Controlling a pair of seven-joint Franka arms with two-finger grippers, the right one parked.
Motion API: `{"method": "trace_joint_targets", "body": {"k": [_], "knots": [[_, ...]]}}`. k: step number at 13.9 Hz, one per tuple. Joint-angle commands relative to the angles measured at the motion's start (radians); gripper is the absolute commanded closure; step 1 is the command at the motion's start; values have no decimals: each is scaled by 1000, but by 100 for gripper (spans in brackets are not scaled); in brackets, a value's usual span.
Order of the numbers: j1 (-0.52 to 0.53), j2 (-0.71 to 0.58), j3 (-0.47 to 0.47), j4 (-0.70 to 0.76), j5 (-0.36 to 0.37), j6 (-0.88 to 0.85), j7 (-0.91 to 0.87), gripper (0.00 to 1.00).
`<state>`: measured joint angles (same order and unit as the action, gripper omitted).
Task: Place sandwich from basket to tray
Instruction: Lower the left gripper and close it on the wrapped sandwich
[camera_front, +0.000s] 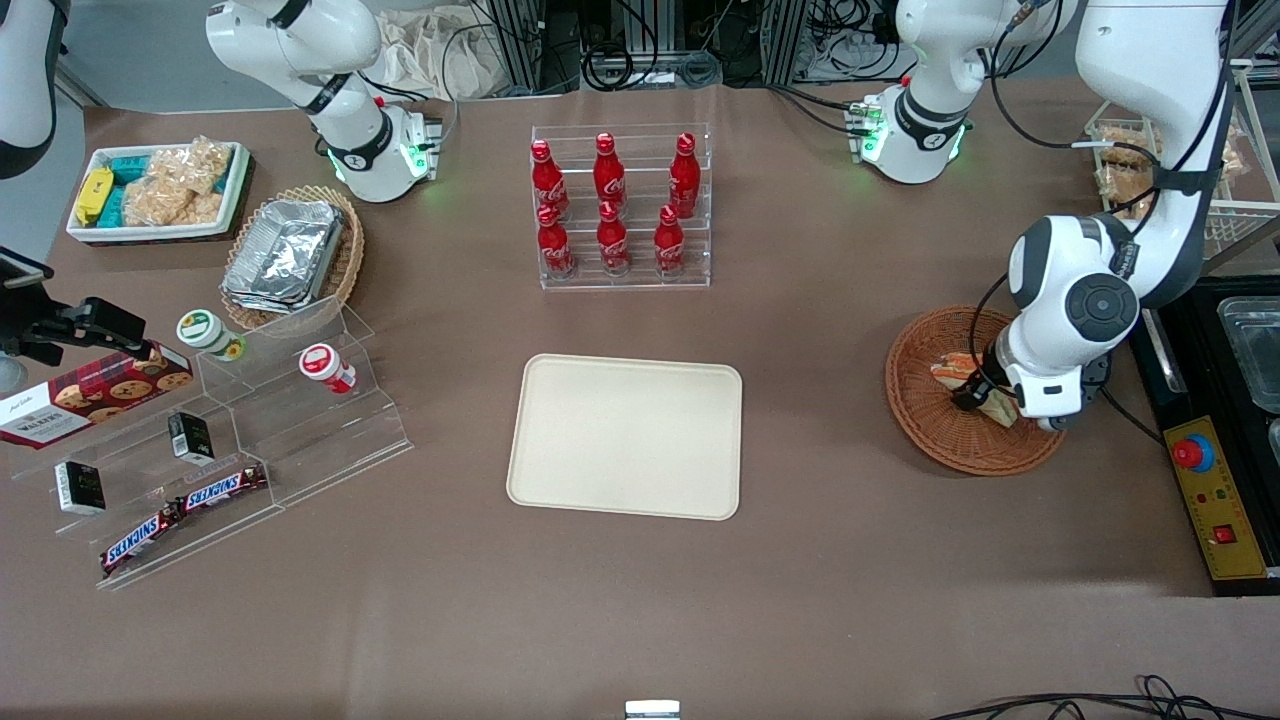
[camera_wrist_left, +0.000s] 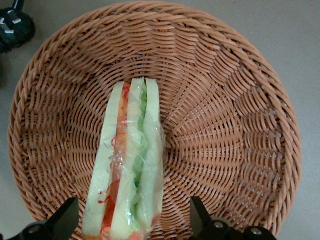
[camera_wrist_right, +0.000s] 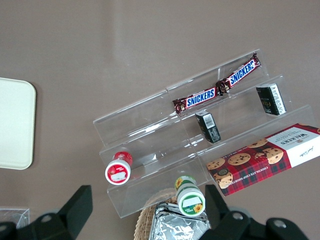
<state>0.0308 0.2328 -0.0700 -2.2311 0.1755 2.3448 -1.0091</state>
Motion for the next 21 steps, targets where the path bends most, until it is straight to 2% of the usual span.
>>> {"method": "trace_joint_targets", "body": {"k": [1,3,4,5,8,10,11,15,19,21], "knots": [[-3,28,2,2,25,34,-33,0],[0,40,2,4,25,39,-33,1],[4,43,2,4,25,50,-33,8],[6,52,4,5,25,51,-34,21],[8,57,6,5,25,60,-34,70],[8,49,7,5,24,59,-34,96],[9,34,7,8,21,48,-33,100],[6,-88,1,33,-2,-82,-8,100],[-12,-167,-69,91,-158,-177,133,100],[-14,-181,-128,119,-186,-179,153,100]]}}
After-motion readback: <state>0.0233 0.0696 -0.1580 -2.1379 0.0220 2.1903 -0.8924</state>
